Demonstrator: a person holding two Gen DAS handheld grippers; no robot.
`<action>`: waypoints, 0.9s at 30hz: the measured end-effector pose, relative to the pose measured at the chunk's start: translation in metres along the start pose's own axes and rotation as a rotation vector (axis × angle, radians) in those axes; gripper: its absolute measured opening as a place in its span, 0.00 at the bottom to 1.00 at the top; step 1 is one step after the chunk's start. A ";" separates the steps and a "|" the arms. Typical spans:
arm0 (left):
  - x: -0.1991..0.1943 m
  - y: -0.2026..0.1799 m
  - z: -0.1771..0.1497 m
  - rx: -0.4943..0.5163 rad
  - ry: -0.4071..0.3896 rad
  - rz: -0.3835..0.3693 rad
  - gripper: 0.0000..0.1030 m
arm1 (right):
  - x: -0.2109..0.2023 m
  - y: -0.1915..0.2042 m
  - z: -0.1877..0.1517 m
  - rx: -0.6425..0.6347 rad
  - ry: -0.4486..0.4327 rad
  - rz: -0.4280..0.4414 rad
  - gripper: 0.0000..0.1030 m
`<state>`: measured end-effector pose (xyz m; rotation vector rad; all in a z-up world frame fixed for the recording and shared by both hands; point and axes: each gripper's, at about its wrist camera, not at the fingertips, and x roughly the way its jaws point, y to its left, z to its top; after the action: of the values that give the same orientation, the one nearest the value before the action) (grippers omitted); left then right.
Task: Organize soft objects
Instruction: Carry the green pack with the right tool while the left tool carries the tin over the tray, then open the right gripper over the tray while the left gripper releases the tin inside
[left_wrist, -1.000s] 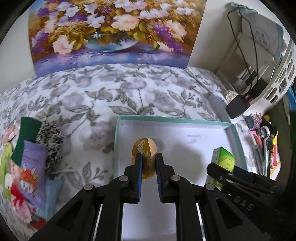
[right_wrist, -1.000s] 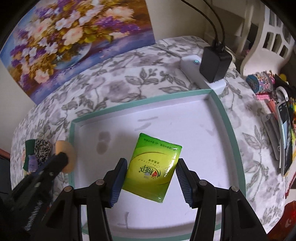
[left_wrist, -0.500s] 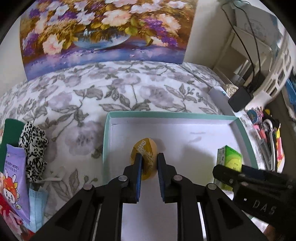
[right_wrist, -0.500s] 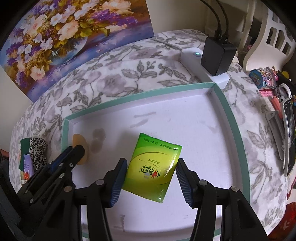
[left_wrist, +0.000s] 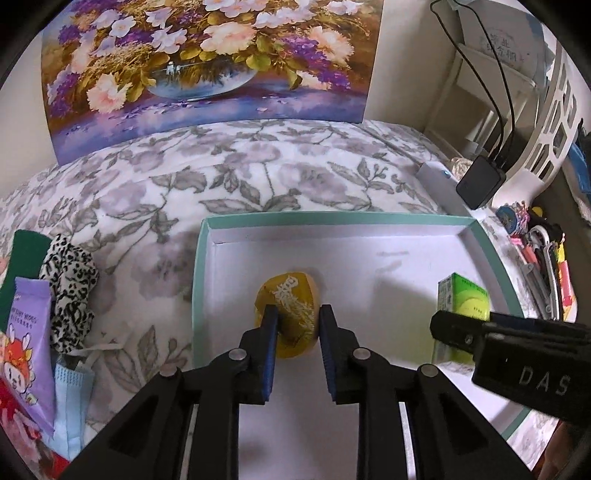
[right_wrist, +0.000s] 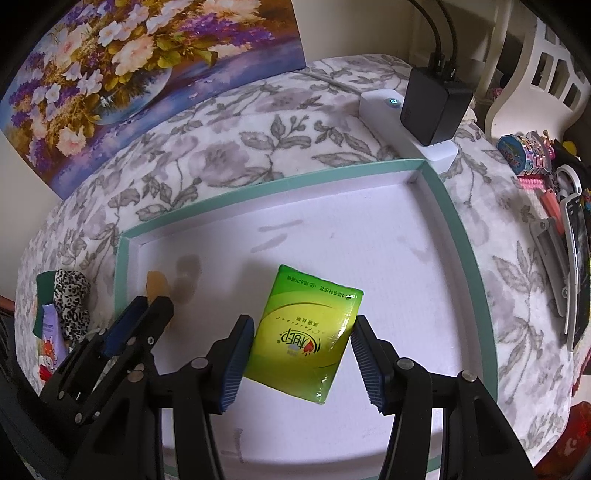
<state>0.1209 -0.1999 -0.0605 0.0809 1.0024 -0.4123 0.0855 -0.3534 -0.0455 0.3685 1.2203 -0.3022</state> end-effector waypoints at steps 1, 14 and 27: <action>-0.001 0.001 -0.002 0.003 0.000 0.010 0.24 | 0.000 0.001 0.000 -0.003 0.001 0.000 0.56; -0.013 0.017 -0.016 -0.079 0.038 0.000 0.26 | -0.001 0.018 -0.007 -0.071 0.018 0.004 0.56; -0.037 0.043 -0.004 -0.235 0.047 -0.026 0.61 | -0.027 0.018 -0.005 -0.068 -0.034 0.028 0.64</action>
<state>0.1167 -0.1480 -0.0372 -0.1345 1.0928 -0.3147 0.0809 -0.3341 -0.0193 0.3196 1.1885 -0.2414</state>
